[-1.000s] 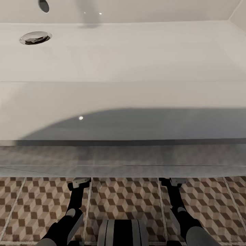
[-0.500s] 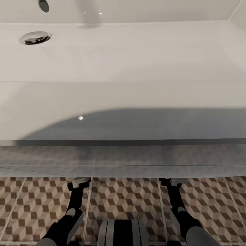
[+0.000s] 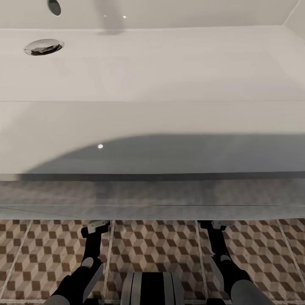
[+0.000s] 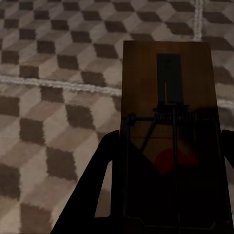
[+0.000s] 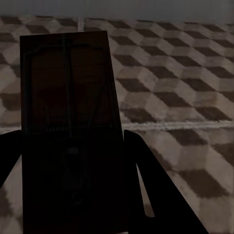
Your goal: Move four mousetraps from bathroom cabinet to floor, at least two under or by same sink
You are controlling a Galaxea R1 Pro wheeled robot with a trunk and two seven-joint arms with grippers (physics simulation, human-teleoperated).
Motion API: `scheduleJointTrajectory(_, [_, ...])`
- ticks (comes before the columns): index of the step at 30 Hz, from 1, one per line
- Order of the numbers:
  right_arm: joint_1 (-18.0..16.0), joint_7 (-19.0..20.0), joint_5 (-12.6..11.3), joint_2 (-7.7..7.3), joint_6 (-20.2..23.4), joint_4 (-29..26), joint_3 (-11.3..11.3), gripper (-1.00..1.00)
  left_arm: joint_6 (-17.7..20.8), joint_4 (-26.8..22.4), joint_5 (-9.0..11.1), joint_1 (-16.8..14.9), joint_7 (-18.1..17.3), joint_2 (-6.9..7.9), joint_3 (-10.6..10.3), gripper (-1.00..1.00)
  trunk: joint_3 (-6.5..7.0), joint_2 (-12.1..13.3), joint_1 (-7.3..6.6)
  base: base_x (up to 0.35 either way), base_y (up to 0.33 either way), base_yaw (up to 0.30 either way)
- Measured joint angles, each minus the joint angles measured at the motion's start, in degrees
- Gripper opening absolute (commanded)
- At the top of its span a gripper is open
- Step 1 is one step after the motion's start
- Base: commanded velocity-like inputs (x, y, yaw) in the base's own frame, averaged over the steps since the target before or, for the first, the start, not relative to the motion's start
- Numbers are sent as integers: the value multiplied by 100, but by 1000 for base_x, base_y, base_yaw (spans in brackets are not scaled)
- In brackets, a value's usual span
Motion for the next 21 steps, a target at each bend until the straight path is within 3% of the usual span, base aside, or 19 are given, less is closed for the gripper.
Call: scheduleJointTrajectory(21, [0, 8, 12, -8, -2, -3, 3, -100, -28, -2, 5, -3, -20, 32, 9, -100, 0, 0, 0, 0, 0, 0])
